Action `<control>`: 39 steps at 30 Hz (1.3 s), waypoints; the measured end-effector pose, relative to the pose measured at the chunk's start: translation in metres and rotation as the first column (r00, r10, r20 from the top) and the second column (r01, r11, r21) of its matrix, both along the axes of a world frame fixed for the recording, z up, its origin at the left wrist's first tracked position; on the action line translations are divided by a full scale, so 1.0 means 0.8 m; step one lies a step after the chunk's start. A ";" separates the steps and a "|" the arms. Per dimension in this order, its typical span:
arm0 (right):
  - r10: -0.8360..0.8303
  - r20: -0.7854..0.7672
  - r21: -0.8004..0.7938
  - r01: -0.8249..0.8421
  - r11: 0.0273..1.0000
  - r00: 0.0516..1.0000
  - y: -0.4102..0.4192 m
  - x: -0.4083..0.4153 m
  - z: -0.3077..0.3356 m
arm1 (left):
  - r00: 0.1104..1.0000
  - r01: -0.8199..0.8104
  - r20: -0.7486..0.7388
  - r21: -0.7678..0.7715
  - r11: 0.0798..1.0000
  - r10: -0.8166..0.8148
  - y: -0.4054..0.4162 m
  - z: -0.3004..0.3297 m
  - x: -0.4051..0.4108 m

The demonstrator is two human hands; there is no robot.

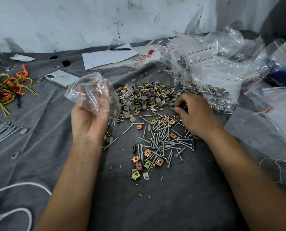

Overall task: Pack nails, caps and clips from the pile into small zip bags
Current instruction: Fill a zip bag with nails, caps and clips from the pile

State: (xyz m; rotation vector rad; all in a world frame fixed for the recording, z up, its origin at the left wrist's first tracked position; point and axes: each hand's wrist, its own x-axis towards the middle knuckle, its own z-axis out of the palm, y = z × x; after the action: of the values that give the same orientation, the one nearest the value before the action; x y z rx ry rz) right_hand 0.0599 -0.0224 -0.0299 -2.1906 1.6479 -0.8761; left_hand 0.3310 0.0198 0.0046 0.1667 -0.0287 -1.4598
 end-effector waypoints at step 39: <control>0.428 0.428 0.055 -0.496 0.867 0.796 0.013 0.006 0.013 | -0.641 0.188 0.469 -0.672 0.717 0.607 -0.004 -0.041 -0.076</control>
State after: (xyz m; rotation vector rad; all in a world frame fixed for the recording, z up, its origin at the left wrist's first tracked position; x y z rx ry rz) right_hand 0.0650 -0.0120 -0.0198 -1.9913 0.8927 -0.9228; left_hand 0.2704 0.0164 -0.0281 1.0521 -1.8948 0.1275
